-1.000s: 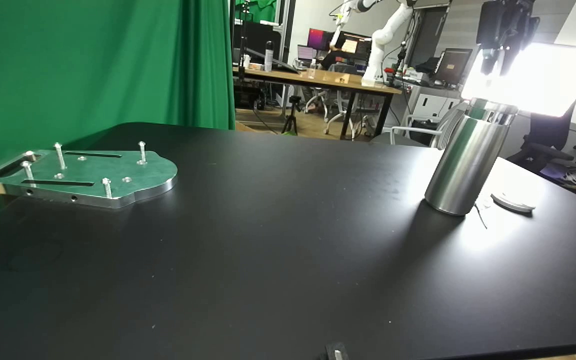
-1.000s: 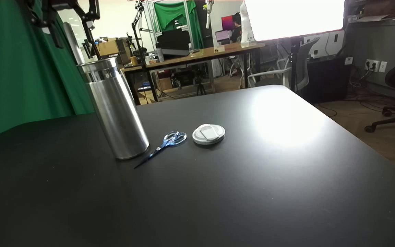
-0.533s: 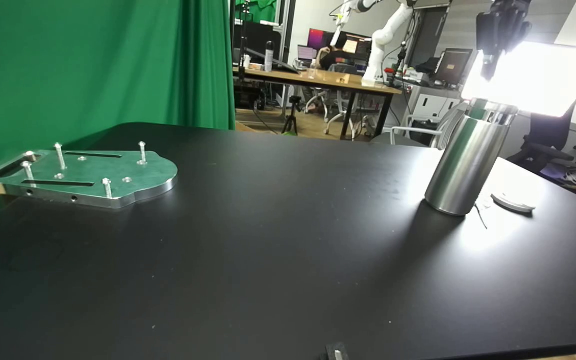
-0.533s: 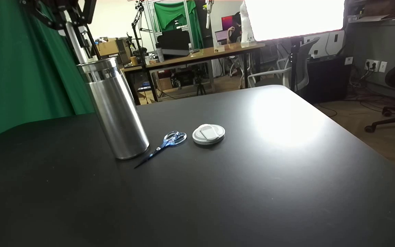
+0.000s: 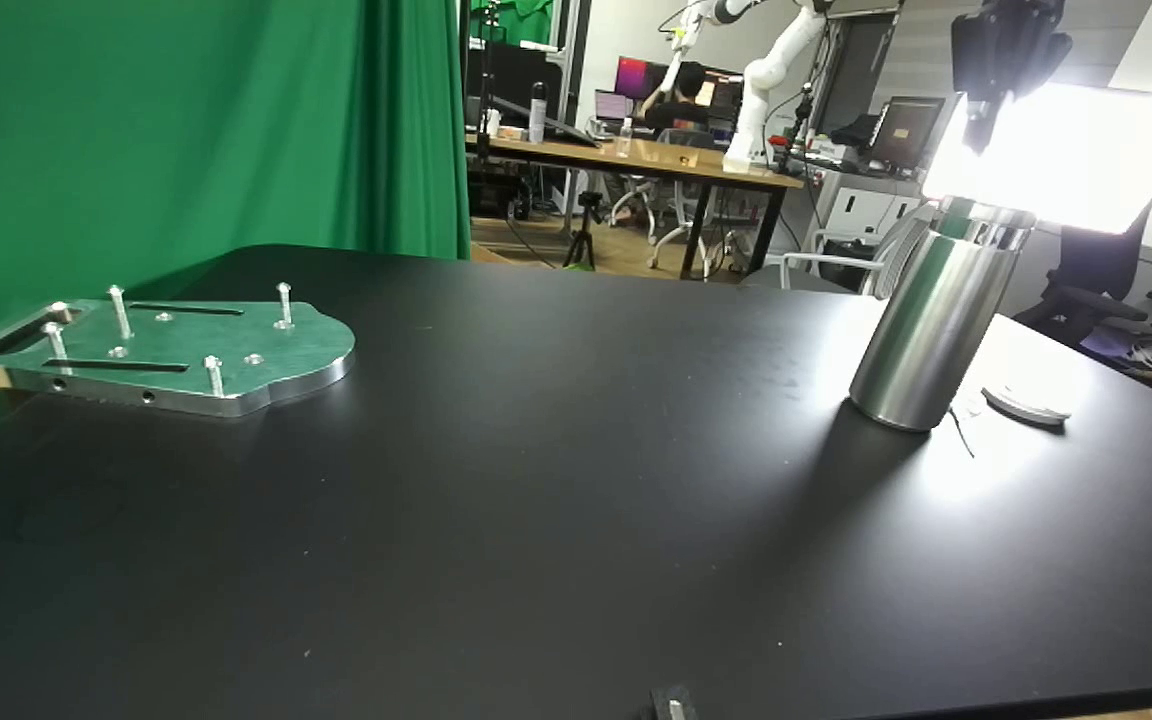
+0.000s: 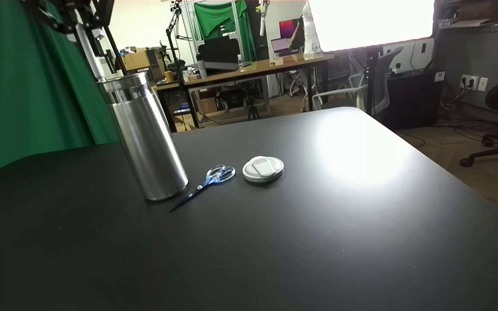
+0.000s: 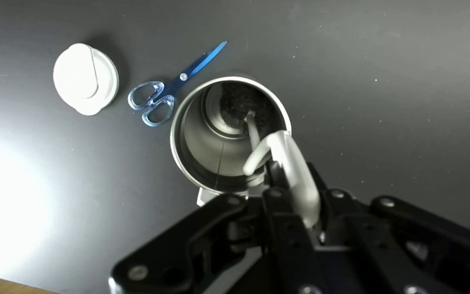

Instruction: Move the brush inside the flask up and down

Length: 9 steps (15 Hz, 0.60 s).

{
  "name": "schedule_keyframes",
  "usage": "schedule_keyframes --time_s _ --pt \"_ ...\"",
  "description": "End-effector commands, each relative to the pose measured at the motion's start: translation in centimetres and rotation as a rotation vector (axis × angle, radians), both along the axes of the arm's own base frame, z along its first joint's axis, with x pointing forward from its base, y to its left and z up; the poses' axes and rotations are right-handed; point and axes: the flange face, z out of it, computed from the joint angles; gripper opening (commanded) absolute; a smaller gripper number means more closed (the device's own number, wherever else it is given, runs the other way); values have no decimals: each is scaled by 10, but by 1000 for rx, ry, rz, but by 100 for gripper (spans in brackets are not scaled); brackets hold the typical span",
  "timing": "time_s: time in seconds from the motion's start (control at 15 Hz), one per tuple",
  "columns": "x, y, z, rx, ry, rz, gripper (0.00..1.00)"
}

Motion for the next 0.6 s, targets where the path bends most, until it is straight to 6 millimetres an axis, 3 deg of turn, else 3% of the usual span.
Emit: schedule_keyframes --time_s 0.0,0.53 --pt "-15 2 30 -19 -24 -59 4" --pt "-41 5 97 -19 -104 -90 4"
